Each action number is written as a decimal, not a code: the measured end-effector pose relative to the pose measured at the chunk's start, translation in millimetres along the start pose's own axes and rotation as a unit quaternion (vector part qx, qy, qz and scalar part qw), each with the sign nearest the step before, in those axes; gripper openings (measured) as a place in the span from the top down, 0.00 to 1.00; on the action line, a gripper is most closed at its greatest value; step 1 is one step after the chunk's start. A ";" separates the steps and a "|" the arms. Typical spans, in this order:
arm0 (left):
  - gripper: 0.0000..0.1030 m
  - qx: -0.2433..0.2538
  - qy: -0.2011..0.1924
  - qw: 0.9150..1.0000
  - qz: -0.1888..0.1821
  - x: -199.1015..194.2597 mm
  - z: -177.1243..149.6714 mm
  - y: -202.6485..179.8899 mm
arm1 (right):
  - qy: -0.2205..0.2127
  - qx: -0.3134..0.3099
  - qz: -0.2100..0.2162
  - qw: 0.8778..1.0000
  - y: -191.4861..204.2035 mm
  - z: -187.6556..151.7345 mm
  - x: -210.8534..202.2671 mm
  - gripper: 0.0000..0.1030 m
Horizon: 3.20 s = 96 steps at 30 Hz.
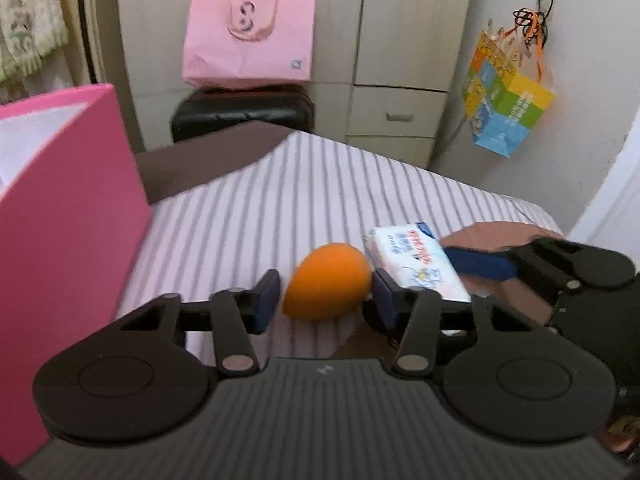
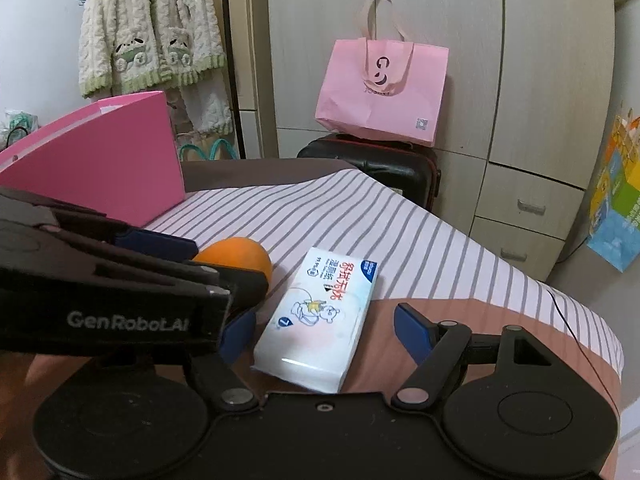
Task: Organize soft objects
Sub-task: 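Grasp the orange sponge with the left tool while the right tool grasps the white tissue pack, then carry the orange sponge with the left tool while the right tool carries the tissue pack over the box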
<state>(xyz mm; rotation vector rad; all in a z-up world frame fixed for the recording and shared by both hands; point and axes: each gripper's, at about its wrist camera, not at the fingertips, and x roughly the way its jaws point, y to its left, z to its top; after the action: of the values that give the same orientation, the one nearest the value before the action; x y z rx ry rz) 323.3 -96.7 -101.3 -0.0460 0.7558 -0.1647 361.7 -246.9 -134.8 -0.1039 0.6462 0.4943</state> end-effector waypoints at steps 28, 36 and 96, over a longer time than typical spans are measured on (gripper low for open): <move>0.61 0.052 -0.048 0.997 -0.015 -93.9 -45.1 -18.3 | -0.043 0.037 -0.023 0.998 0.4 -45.8 -101.3 0.56; 0.61 0.060 -0.046 0.996 -0.040 -120.7 -73.3 -12.3 | -0.093 0.033 -0.091 0.991 28.6 -64.4 -144.9 0.56; 0.60 0.033 -0.083 0.994 -0.065 -250.4 -40.0 205.0 | -0.088 -0.094 0.115 0.985 236.3 53.1 -149.9 0.56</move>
<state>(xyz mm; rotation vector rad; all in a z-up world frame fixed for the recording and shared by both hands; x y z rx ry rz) 143.8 147.5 18.9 -0.0455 0.5801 -0.3061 176.3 -87.5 11.4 -0.1627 0.4385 0.7789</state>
